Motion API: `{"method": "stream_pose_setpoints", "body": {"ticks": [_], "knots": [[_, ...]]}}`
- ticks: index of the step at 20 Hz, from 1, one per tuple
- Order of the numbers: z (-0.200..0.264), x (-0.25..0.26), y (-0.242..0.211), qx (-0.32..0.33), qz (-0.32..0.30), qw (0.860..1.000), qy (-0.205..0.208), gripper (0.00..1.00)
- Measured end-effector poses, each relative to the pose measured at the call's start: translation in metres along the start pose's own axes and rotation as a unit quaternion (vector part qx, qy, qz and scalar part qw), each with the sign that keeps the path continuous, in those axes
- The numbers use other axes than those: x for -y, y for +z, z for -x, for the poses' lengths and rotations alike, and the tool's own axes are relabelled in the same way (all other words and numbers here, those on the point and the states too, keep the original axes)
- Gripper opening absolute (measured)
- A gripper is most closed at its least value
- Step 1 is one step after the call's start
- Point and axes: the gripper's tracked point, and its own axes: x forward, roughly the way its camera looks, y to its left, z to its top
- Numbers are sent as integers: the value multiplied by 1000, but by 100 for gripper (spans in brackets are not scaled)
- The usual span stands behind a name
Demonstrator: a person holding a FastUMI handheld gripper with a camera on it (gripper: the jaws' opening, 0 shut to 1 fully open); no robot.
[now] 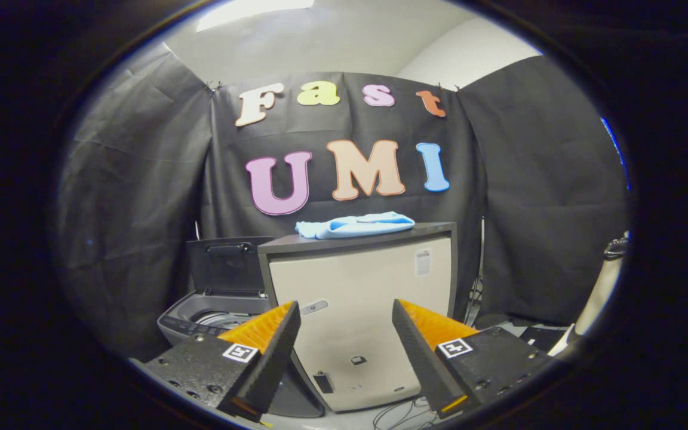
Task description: Put the clothes into the washing machine and then close the washing machine lid.
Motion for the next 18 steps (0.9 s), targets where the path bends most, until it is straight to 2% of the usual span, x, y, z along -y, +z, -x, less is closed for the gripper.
{"method": "stream_pose_setpoints", "body": {"ticks": [5,11,16,18], "knots": [[-15,4,22,4,-14,1000,16,94],[-45,30,61,-5,-11,1000,5,94],[-84,44,103,-12,12,1000,-18,94],[-104,40,123,-13,36,999,-13,94]]}}
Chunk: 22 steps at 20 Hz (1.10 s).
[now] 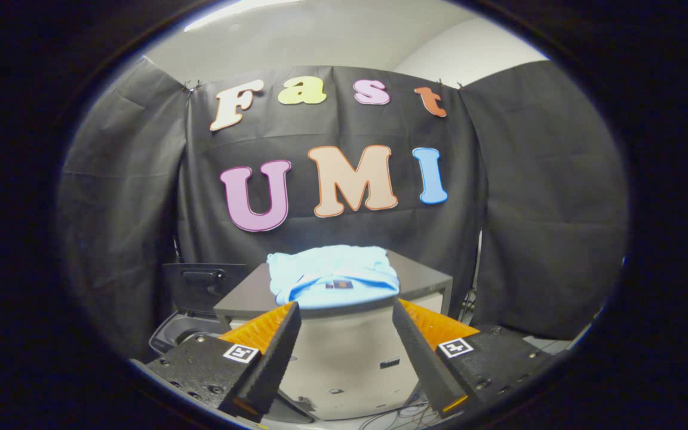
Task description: Put the clothes into the washing machine and then close the washing machine lid.
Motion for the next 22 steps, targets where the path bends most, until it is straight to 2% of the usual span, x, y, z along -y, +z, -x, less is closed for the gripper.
{"method": "stream_pose_setpoints", "body": {"ticks": [3,5,8,12,13,15,17,18,19,20,21,22], "knots": [[-41,-11,23,-27,-15,1000,1,94],[-77,-15,25,-63,15,998,4,95],[-128,-26,18,-118,63,991,19,96],[-181,-53,-19,-217,40,974,45,96],[-190,-54,-31,-248,53,966,44,98],[-209,-41,-44,-279,67,958,1,98],[-231,-39,-57,-296,66,953,-12,98],[-232,-40,-76,-335,50,941,-11,98],[-234,-45,-70,-333,7,943,-9,98],[-248,-44,-66,-303,-7,953,-17,87],[-248,-42,-71,-323,2,946,-14,76],[-248,-41,-69,-314,4,949,-11,66]]}}
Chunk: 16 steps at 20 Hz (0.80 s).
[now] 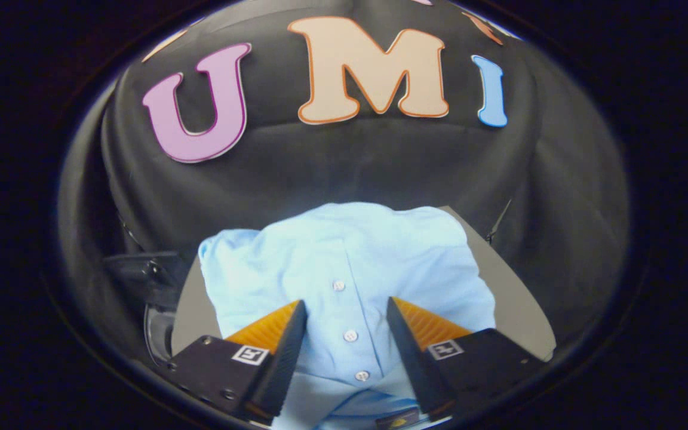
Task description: Put the clothes into the washing machine and then close the washing machine lid.
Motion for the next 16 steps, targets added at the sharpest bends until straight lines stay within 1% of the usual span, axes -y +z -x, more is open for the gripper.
{"method": "stream_pose_setpoints", "body": {"ticks": [1,2,3,4,6,7,8,9,10,13,16], "knots": [[-1,-2,2,9,0,1000,6,55],[-1,-4,2,5,-2,1000,11,45],[-3,-4,6,18,-7,1000,4,34],[-3,-4,4,16,2,1000,1,24],[3,-2,5,19,18,1000,-12,17],[6,-4,1,20,23,999,-20,17],[5,-7,-1,14,27,999,-19,13],[8,-13,-1,26,37,999,-9,10],[8,-14,-3,23,42,999,-3,9],[13,-10,4,41,13,999,0,4],[24,-15,21,59,8,998,22,3]]}}
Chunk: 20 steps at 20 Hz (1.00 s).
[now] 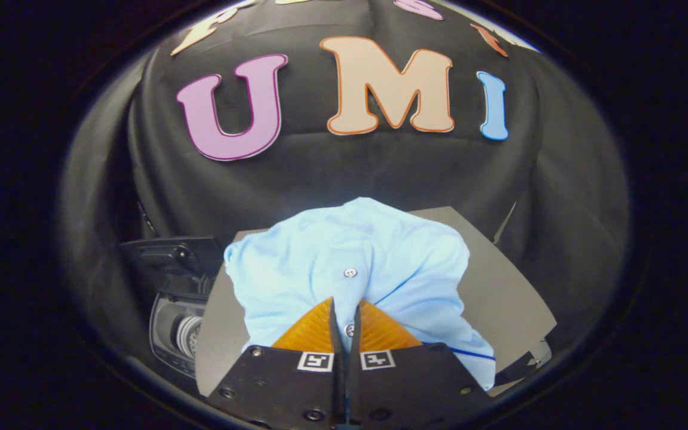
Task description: Put the clothes into the washing machine and then close the washing machine lid.
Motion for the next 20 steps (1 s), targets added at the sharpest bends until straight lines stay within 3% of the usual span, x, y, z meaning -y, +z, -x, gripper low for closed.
{"method": "stream_pose_setpoints", "body": {"ticks": [4,11,17,20], "knots": [[13,-22,25,27,-2,999,30,2],[62,-114,57,64,10,992,104,2],[65,-197,65,83,4,982,168,2],[57,-231,64,97,-6,979,178,2]]}}
